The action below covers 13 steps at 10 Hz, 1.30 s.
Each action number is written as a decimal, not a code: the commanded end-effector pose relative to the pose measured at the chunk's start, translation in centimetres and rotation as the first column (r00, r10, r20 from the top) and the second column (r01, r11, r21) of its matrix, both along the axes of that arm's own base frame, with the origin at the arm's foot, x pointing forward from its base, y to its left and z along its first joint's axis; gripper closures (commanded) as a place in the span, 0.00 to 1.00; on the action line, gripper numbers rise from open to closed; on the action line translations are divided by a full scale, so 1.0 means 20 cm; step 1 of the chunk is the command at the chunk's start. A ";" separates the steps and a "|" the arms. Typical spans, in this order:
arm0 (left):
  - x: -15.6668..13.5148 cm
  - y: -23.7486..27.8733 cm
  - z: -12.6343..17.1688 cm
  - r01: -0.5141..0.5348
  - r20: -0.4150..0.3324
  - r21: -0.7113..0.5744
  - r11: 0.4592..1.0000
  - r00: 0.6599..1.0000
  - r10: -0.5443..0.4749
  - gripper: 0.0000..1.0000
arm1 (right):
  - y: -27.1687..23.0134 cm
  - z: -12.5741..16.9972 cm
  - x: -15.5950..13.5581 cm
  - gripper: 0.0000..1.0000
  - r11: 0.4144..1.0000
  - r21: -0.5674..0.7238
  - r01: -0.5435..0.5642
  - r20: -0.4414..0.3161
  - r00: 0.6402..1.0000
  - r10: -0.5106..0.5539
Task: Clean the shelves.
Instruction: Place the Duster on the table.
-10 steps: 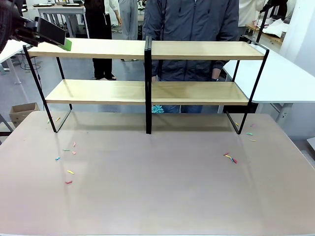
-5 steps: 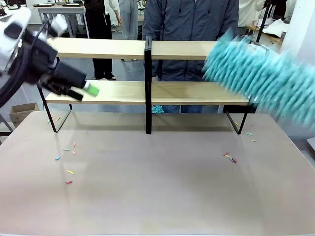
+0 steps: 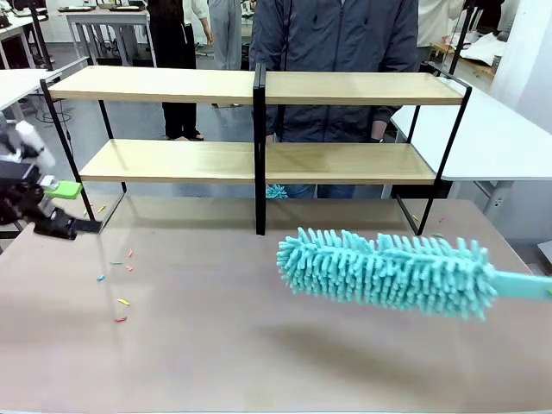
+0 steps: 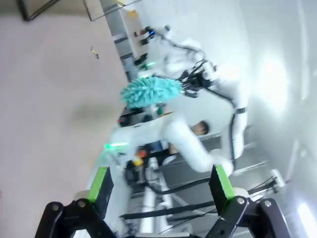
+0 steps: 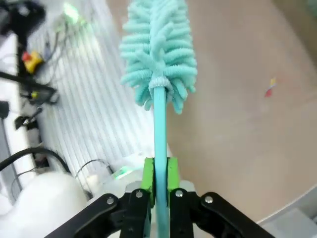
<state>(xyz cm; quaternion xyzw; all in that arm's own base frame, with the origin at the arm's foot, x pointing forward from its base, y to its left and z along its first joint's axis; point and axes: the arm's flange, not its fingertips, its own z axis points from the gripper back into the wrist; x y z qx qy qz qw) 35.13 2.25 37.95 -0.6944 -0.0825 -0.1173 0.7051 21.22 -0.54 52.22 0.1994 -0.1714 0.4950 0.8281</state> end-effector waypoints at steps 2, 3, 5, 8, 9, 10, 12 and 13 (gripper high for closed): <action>0.07 0.00 -0.22 -0.086 -0.284 0.129 0.988 0.951 0.119 0.00 | 0.05 -0.44 0.17 0.87 0.991 0.131 -0.010 0.034 0.999 0.005; 0.00 0.04 -0.17 -0.038 -0.130 -0.032 0.999 0.991 0.034 0.00 | 0.02 -0.47 0.21 0.87 0.986 0.162 -0.045 -0.032 0.998 0.051; 0.00 0.04 -0.17 -0.038 -0.130 -0.032 0.999 0.991 0.034 0.00 | -0.04 -0.52 0.26 0.87 0.985 0.169 -0.041 -0.122 0.991 0.062; 0.00 0.04 -0.17 -0.038 -0.130 -0.032 0.999 0.991 0.034 0.00 | -0.10 -0.57 0.29 0.87 0.989 0.143 -0.024 -0.163 0.986 0.047; 0.00 0.04 -0.17 -0.038 -0.130 -0.032 0.999 0.991 0.034 0.00 | -0.11 -0.58 0.30 0.87 0.992 0.127 -0.024 -0.182 0.982 0.047; 0.00 0.04 -0.17 -0.038 -0.130 -0.032 0.999 0.991 0.034 0.00 | -0.13 -0.59 0.31 0.87 0.992 0.124 -0.017 -0.197 0.979 0.041; 0.00 0.04 -0.17 -0.038 -0.130 -0.032 0.999 0.991 0.034 0.00 | -0.27 -0.53 0.36 0.28 0.991 0.113 0.070 -0.220 0.974 -0.044; 0.00 0.04 -0.17 -0.038 -0.130 -0.032 0.999 0.991 0.034 0.00 | -0.43 -0.46 0.40 0.15 0.970 0.132 0.205 -0.188 0.966 -0.179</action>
